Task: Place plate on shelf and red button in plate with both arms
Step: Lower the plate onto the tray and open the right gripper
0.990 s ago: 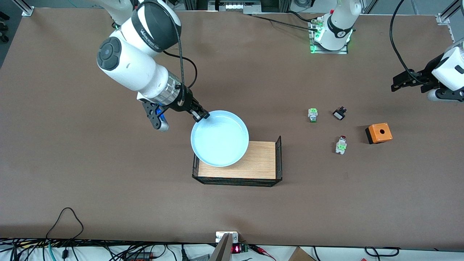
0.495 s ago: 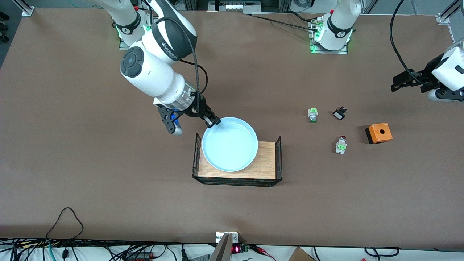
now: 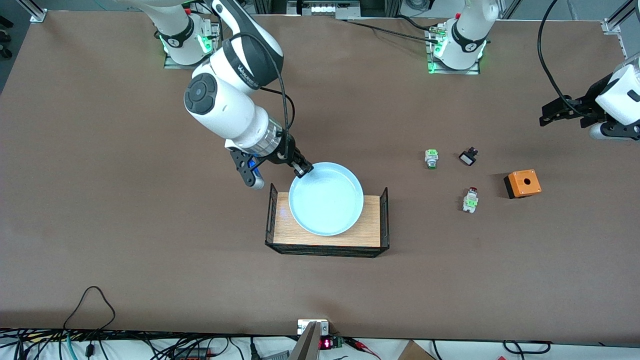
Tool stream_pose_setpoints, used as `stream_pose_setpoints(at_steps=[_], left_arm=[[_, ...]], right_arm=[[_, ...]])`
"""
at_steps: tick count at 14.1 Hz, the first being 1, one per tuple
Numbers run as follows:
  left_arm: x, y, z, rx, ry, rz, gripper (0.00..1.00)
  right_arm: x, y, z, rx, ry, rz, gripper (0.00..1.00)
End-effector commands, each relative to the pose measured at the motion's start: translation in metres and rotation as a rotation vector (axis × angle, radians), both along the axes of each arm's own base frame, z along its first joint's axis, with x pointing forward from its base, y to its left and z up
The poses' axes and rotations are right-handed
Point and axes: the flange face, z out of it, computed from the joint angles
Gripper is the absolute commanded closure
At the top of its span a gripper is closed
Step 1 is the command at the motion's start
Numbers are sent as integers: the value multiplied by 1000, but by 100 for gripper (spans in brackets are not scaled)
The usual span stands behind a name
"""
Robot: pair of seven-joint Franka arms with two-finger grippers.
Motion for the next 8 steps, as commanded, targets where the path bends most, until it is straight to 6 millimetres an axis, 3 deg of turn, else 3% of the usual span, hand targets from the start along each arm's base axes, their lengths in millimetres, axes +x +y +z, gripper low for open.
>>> stream_pose_setpoints(at_steps=[1, 8], left_arm=[[1, 2, 3, -13, 7, 2, 0], [1, 2, 3, -13, 7, 2, 0]], right_arm=[[8, 3, -3, 4, -3, -13, 100], [11, 6, -24, -3, -4, -19, 100]])
